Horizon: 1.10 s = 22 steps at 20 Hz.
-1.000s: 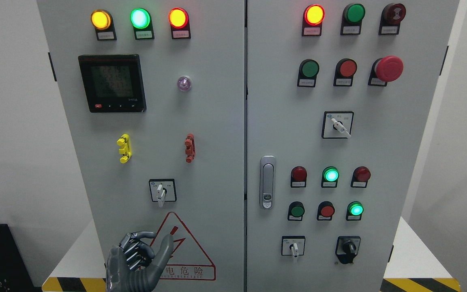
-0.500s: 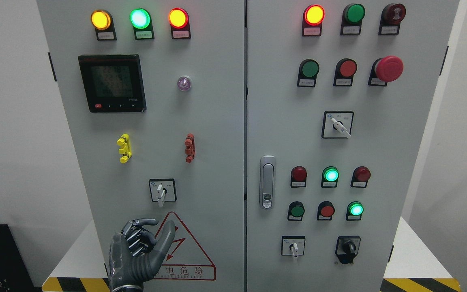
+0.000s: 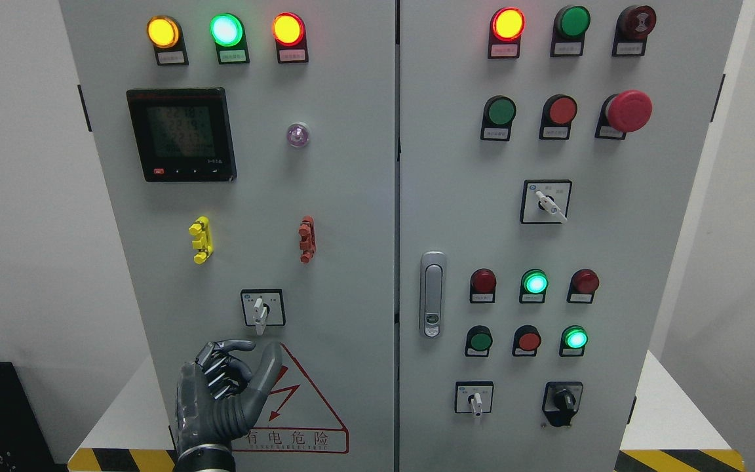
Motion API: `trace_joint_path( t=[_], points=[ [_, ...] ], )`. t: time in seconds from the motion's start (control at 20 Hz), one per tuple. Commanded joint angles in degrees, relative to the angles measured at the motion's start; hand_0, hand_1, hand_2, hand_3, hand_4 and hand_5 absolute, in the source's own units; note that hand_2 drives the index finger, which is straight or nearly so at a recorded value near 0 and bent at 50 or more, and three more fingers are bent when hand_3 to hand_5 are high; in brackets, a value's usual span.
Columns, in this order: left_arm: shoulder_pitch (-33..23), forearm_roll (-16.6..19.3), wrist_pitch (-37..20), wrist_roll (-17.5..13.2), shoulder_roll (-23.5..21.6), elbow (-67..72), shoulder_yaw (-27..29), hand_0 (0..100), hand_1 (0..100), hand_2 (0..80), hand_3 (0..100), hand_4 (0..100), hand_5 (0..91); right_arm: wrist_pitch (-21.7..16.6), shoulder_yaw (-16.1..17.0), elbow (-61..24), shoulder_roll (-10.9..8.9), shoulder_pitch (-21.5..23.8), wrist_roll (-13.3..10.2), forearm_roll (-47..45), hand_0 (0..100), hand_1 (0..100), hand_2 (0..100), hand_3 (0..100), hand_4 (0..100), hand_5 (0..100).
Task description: Turn on light switch 1
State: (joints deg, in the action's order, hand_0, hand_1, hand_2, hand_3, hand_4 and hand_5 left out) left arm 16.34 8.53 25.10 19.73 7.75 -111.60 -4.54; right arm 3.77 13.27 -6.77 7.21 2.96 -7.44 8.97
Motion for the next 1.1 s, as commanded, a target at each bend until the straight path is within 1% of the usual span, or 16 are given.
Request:
trace_joint_path(
  t=[0.0, 0.9, 1.05],
  points=[
    [0.7, 0.2, 0.0, 0.0, 0.4, 0.4, 0.9, 12, 72, 51.5, 90, 89, 85.3, 0.0, 0.0, 0.0, 0.0, 0.0, 0.0, 0.0, 31, 0, 0, 0, 0, 0],
    [3.3, 0.3, 0.8, 0.0, 0.6, 2.3, 0.8, 13, 72, 51.5, 90, 89, 85.6, 0.0, 0.0, 0.0, 0.0, 0.0, 0.0, 0.0, 31, 0, 0, 0, 0, 0],
    [3.6, 0.8, 0.9, 0.0, 0.6, 2.6, 0.8, 13, 72, 51.6, 90, 89, 85.5, 0.0, 0.0, 0.0, 0.0, 0.0, 0.0, 0.0, 31, 0, 0, 0, 0, 0]
  ],
)
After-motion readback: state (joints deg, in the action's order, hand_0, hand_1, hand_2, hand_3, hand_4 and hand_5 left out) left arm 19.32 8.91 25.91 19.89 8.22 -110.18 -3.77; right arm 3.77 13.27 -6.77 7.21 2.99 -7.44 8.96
